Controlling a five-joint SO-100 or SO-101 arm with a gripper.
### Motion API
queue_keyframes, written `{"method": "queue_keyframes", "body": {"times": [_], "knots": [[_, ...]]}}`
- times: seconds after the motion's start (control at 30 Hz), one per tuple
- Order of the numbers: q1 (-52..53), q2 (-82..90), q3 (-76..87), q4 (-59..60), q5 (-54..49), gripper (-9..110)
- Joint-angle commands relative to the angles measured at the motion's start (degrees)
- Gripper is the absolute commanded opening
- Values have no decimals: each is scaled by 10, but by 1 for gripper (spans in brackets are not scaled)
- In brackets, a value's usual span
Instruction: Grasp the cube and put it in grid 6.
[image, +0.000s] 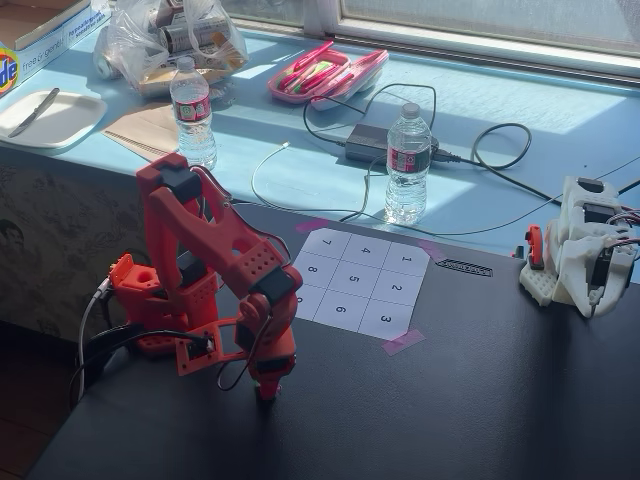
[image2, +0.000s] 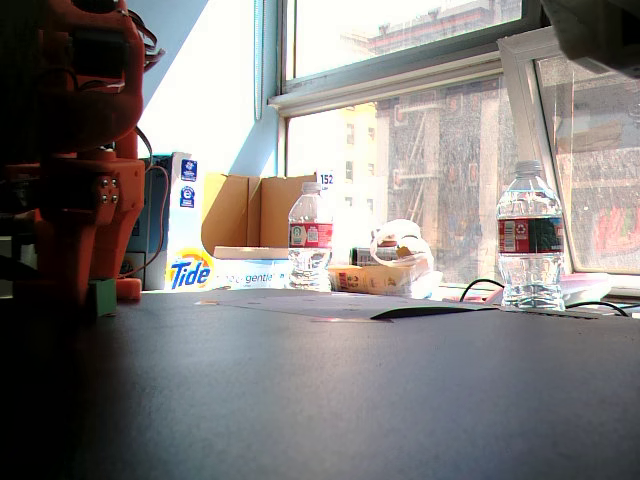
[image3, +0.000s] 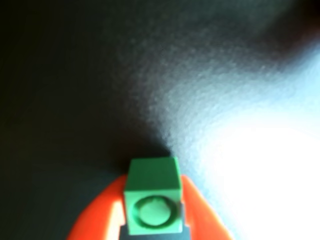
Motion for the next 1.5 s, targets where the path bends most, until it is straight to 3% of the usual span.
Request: {"method": "queue_keyframes", "body": {"times": [0.0,0.03,0.33,0.53,0.67,0.77,1.03,1.47], "knots": [[8,2,0,-5,-11,5],[10,2,0,-9,-16,0],[-15,43,-96,39,-91,0],[-153,127,-157,39,-294,0],[-253,97,-245,133,-393,0],[-350,34,-299,177,-628,0],[-455,-108,-276,78,-614,0],[-512,-180,-279,-5,-608,0]]}}
